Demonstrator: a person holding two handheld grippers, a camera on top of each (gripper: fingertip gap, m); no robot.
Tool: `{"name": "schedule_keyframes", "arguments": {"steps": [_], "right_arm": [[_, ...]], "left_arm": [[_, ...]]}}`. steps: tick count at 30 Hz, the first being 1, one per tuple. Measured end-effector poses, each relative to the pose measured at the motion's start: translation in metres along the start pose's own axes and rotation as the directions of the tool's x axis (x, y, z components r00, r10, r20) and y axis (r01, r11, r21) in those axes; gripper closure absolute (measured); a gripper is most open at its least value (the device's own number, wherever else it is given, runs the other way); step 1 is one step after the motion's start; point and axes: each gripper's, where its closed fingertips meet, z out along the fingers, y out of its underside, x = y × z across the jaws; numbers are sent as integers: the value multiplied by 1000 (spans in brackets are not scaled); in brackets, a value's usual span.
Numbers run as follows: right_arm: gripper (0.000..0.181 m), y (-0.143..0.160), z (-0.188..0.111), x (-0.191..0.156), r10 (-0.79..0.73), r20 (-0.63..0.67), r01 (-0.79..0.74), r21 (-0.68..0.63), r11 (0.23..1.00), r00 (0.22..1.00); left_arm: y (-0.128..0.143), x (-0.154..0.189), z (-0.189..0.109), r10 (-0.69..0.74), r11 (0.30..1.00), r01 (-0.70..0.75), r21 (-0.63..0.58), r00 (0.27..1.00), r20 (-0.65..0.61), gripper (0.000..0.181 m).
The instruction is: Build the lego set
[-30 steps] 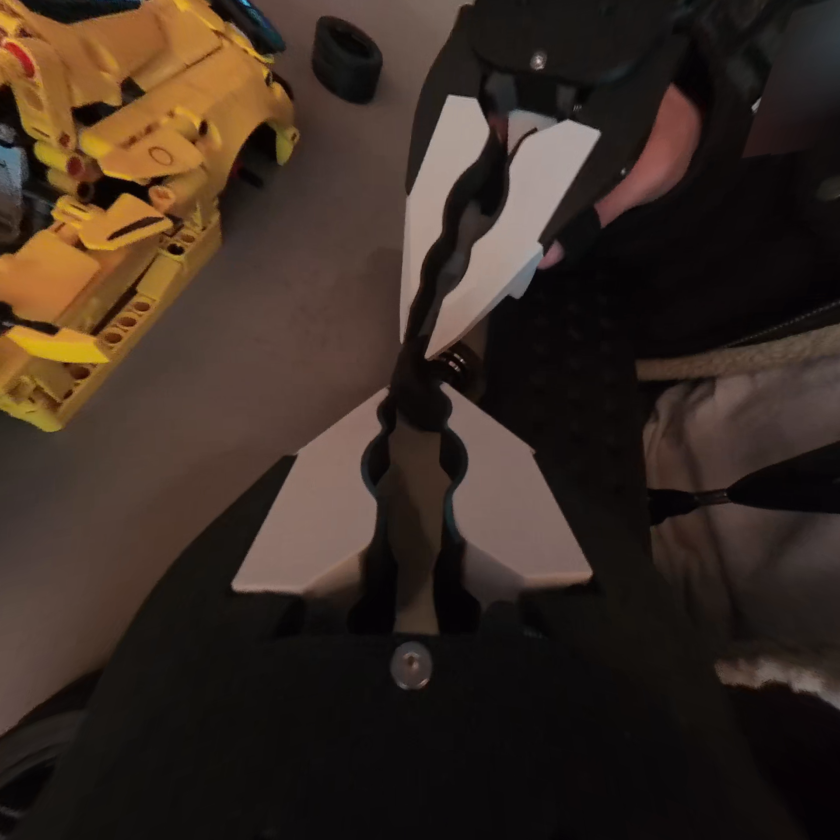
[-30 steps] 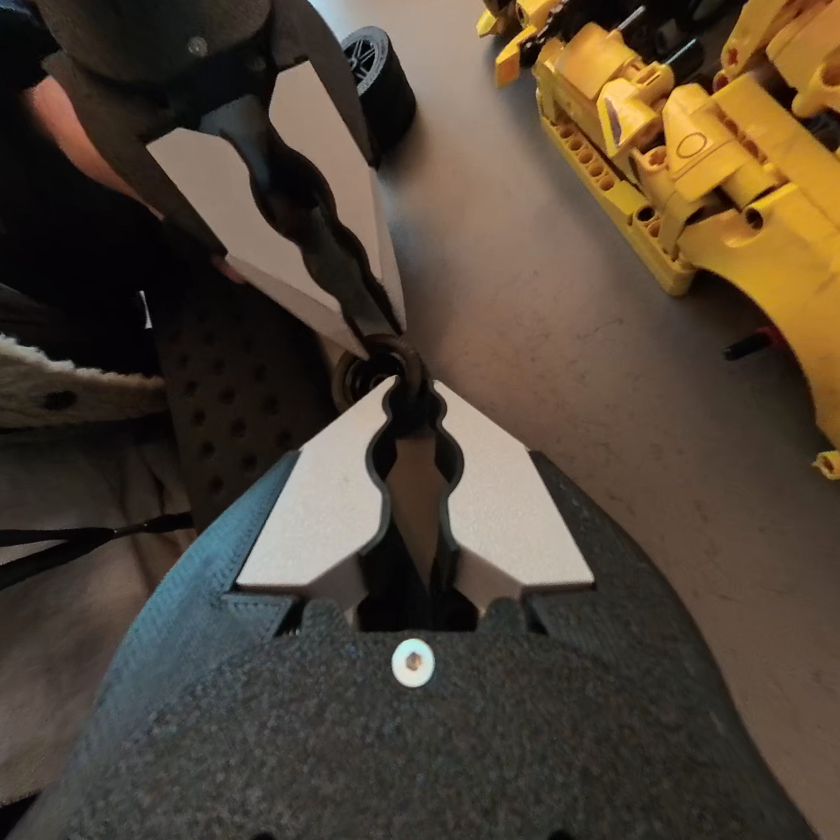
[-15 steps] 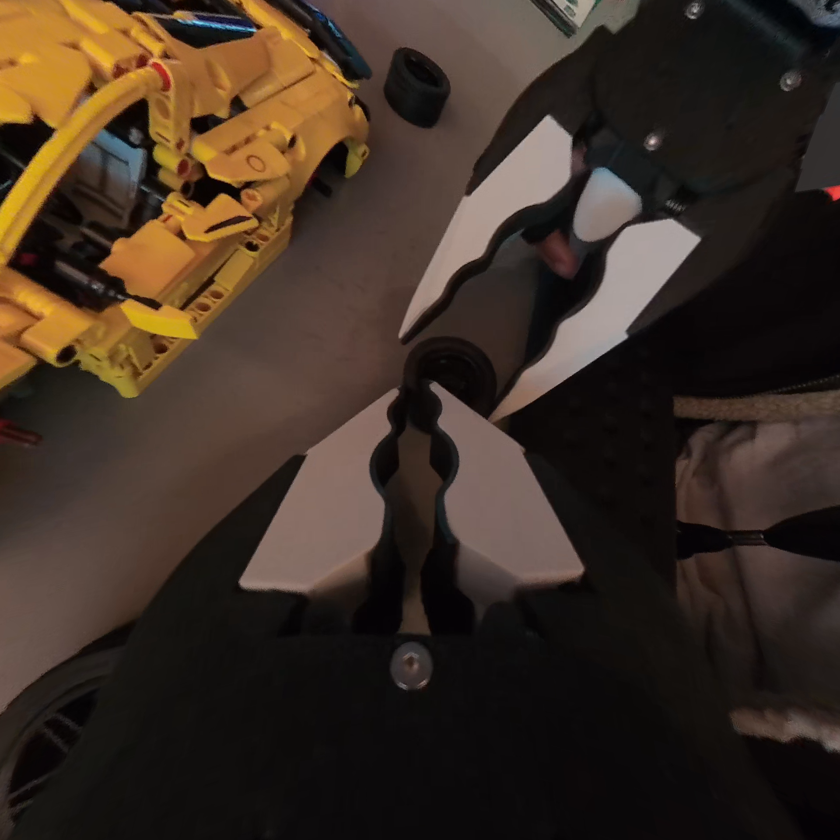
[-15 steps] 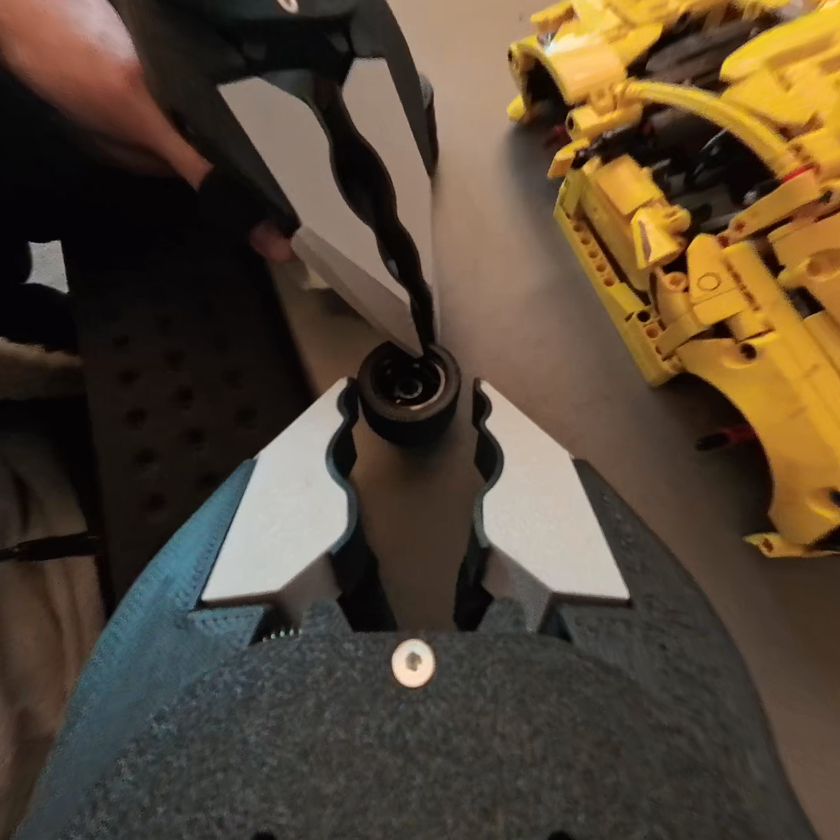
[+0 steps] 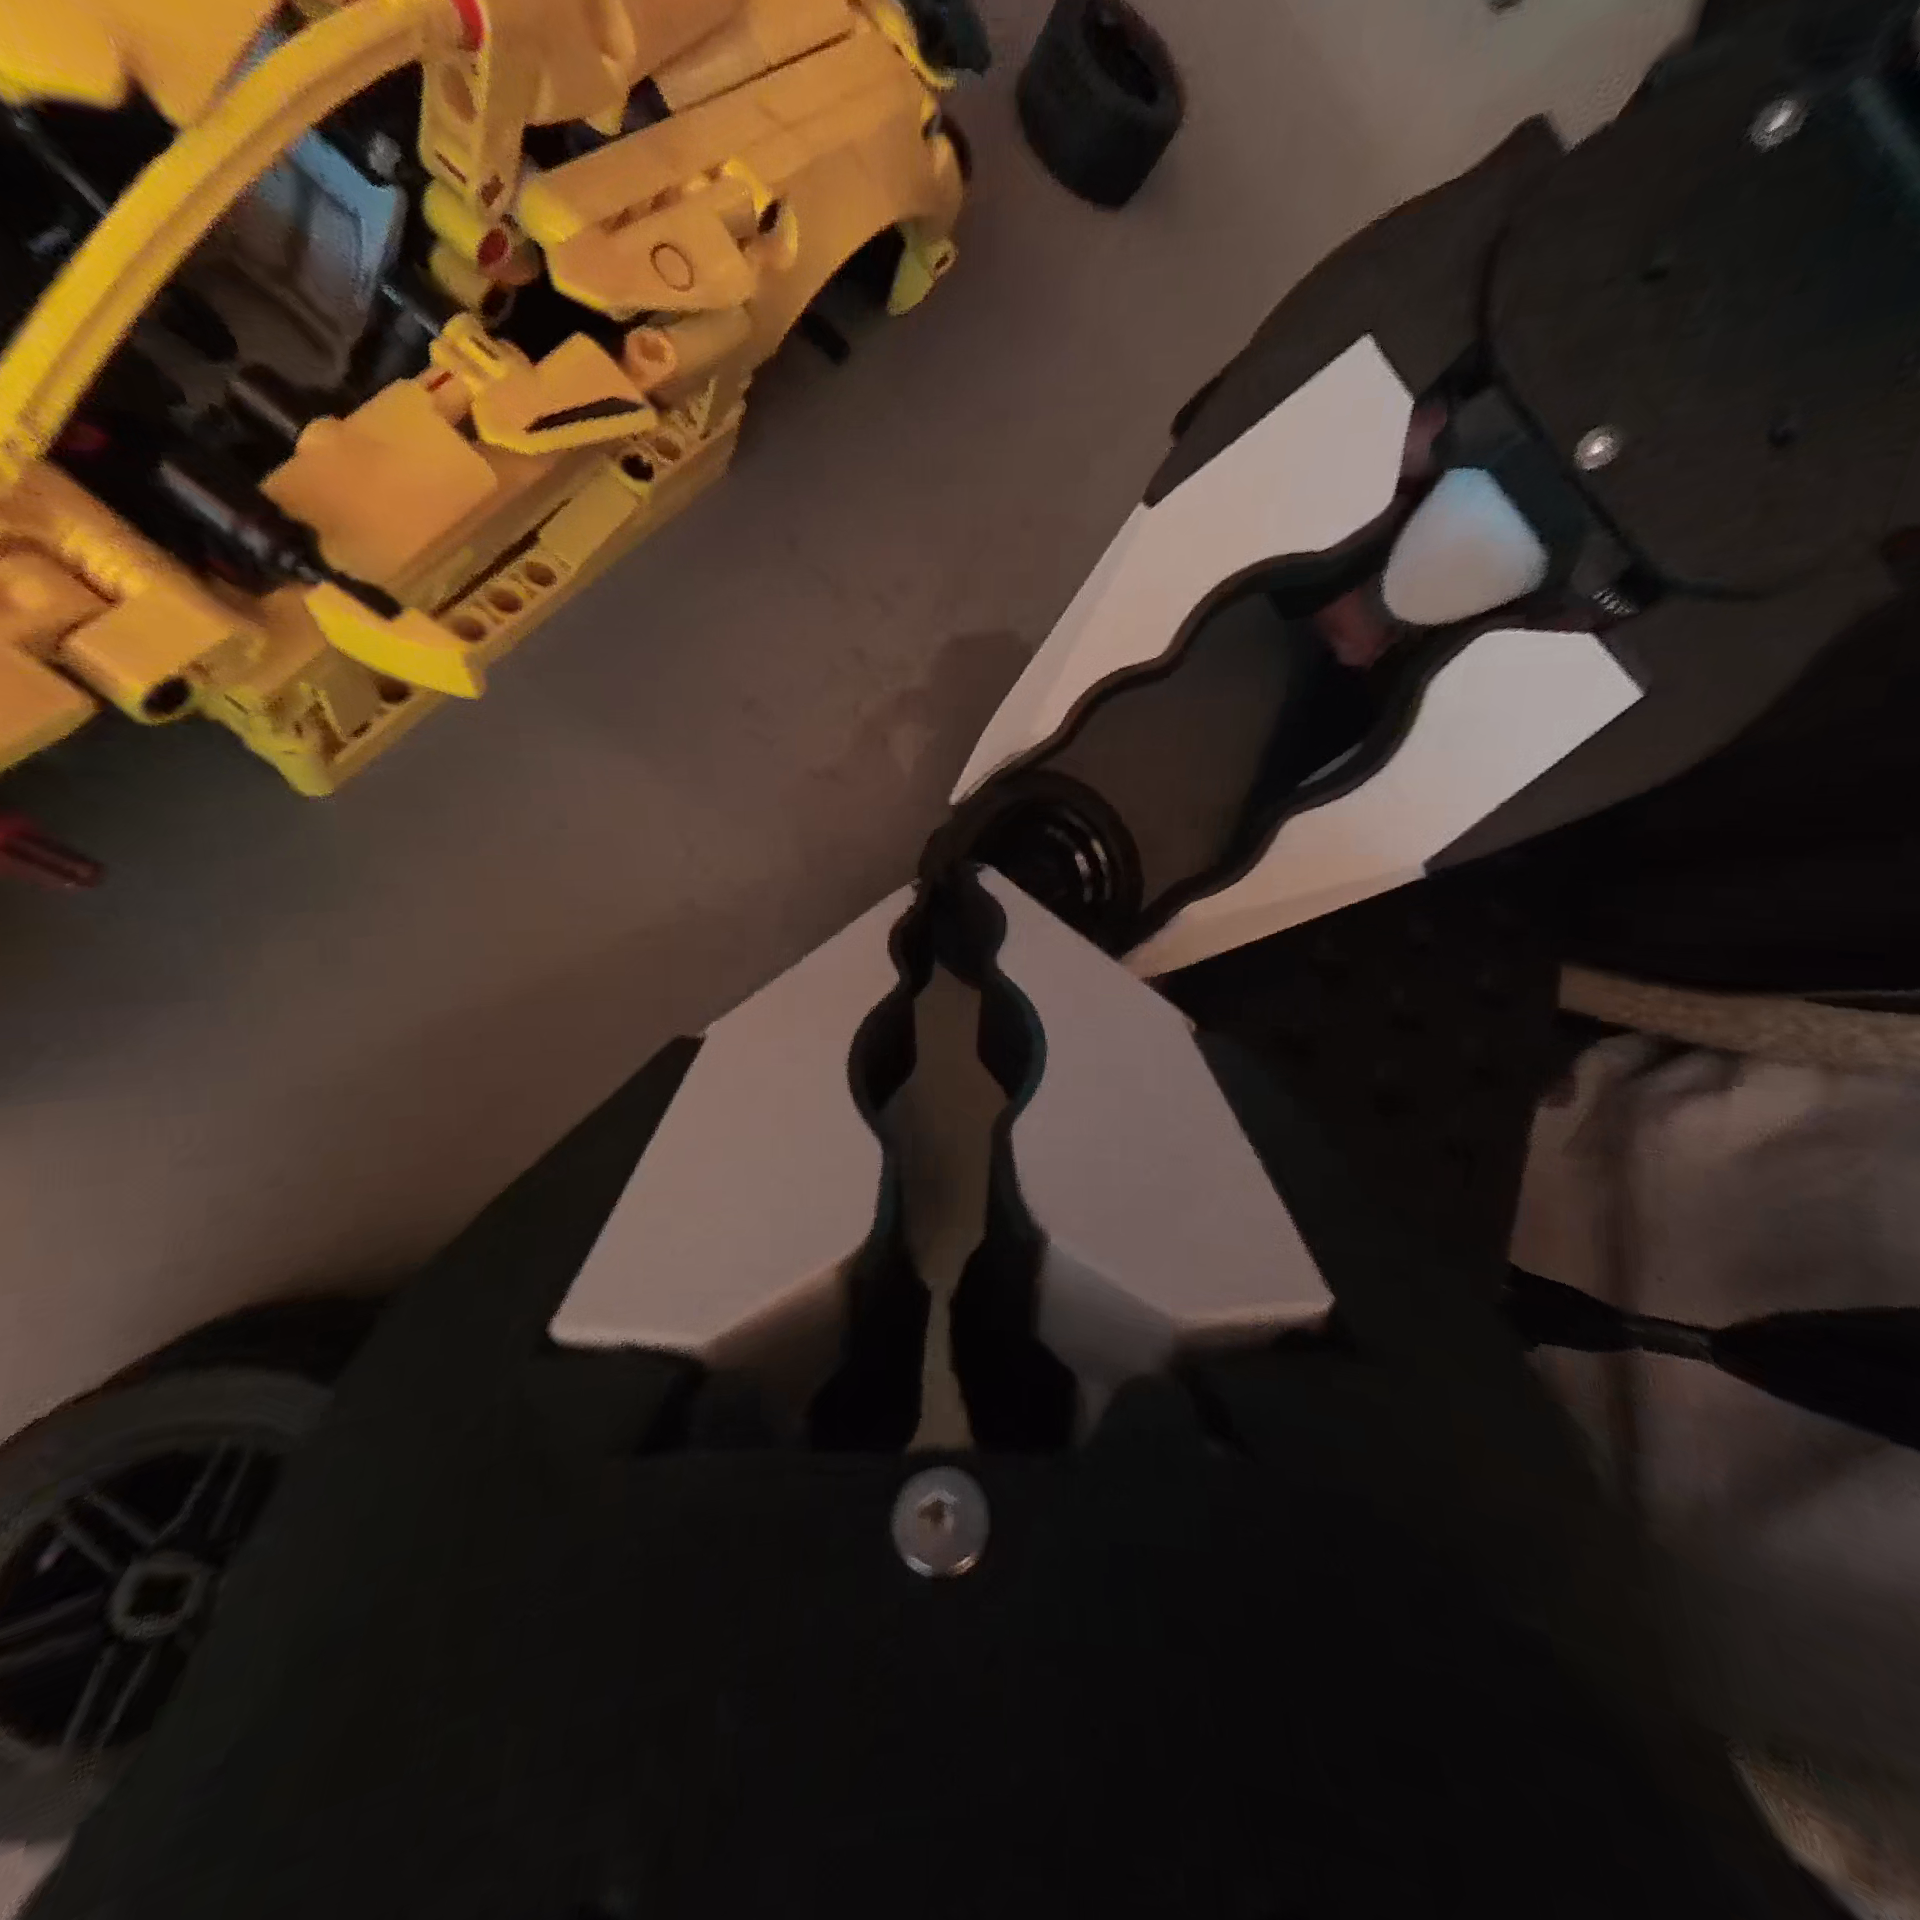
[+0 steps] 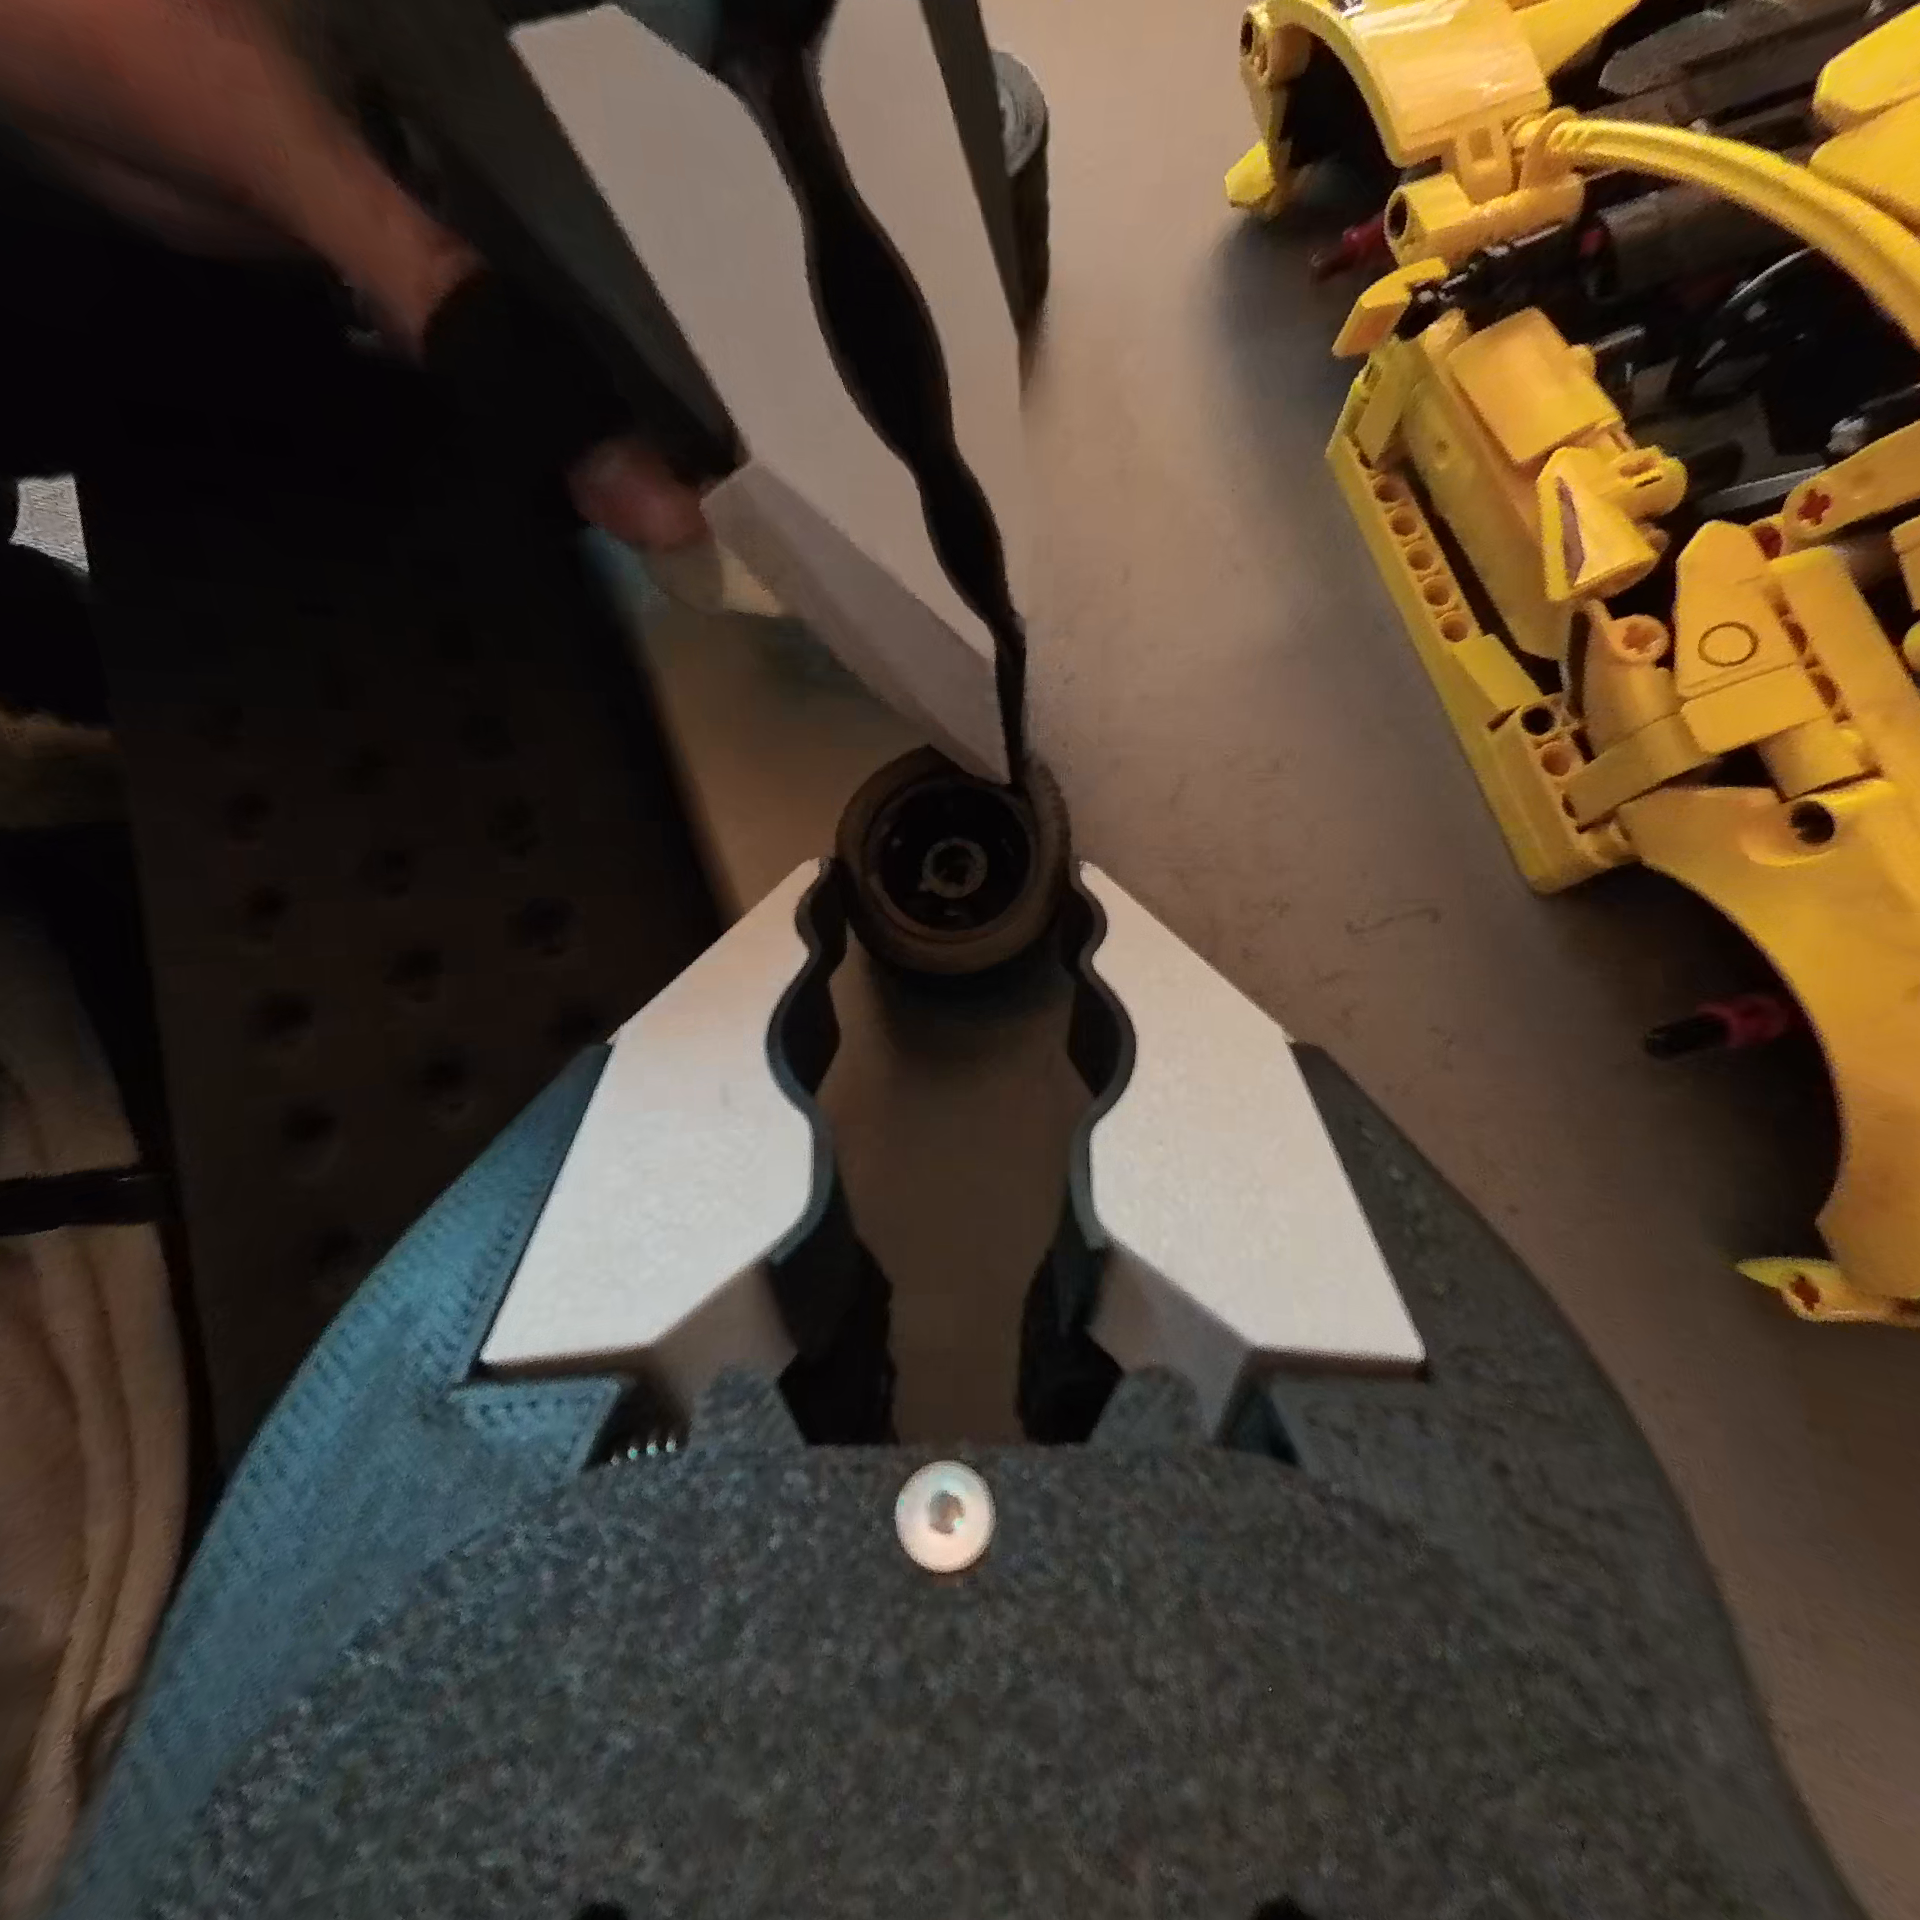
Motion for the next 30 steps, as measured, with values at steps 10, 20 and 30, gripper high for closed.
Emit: {"name": "schedule_keyframes", "arguments": {"steps": [10,20,30], "right_arm": [[138,0,0,-1,14,18,-14,3,1000,1000],[138,0,0,-1,11,15,-11,0,1000,1000],[137,1,1,-1,-20,-3,20,-12,1000,1000]], "left_arm": [[-4,12,-12,33,999,-32,19,999,-33,172],[2,8,-8,100,995,-100,-6,995,11,181],[3,7,-6,70,997,-70,-16,997,28,181]]}}
